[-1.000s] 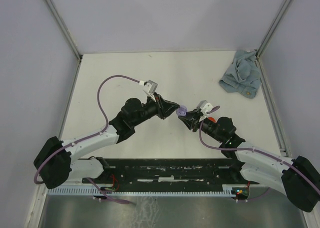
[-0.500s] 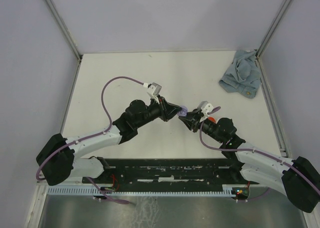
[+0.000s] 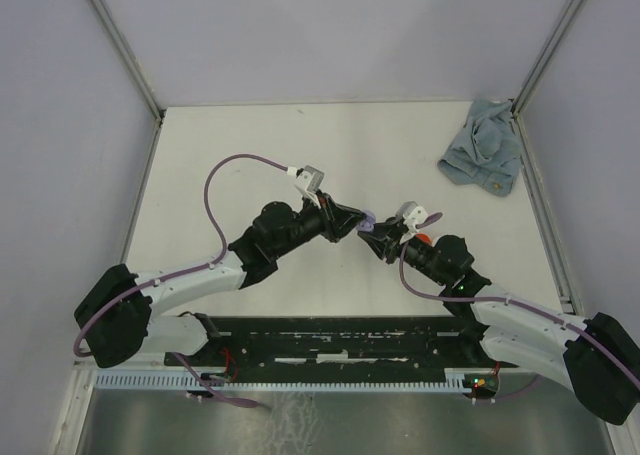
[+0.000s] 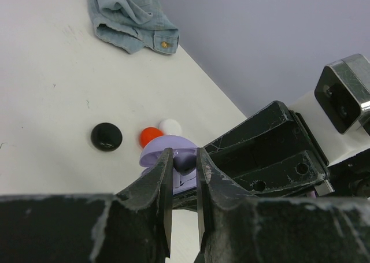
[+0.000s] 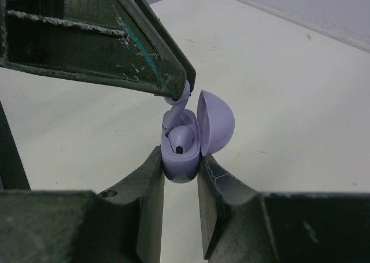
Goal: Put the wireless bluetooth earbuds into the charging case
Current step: Place the earbud in the charging case.
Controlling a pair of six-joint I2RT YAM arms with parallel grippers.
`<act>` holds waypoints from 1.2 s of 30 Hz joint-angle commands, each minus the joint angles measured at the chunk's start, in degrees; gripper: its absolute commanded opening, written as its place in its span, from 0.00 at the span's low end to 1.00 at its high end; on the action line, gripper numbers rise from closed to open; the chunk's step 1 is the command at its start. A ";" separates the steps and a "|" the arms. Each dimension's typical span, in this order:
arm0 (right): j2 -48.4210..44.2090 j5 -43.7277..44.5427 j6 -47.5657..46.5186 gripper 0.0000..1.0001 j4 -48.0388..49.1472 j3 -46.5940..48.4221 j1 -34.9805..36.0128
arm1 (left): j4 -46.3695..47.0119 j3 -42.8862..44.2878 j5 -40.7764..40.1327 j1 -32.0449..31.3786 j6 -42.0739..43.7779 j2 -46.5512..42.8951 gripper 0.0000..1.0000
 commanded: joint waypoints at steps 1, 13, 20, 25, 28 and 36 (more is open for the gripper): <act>-1.48 0.61 0.81 0.04 3.64 -0.23 -0.12 | 3.28 -0.63 -2.24 -0.69 2.76 0.04 0.16; -1.83 0.98 0.74 0.04 3.69 -0.34 -0.12 | 2.90 -1.61 -2.75 -1.05 4.22 -0.58 0.16; -2.24 1.22 0.66 0.04 3.55 -0.57 -0.10 | 2.85 -2.08 -0.12 -2.34 5.47 -1.37 0.22; -2.50 1.40 0.49 0.04 3.38 -0.63 -0.07 | 2.00 -2.79 0.36 -2.67 6.63 -2.37 0.26; -2.32 1.40 0.51 0.04 3.38 -0.51 -0.08 | 1.05 -2.46 1.06 -2.81 7.02 -2.32 0.29; -2.02 1.34 0.55 0.04 3.43 -0.45 -0.12 | -1.14 -0.77 1.40 -2.91 7.66 -1.09 0.38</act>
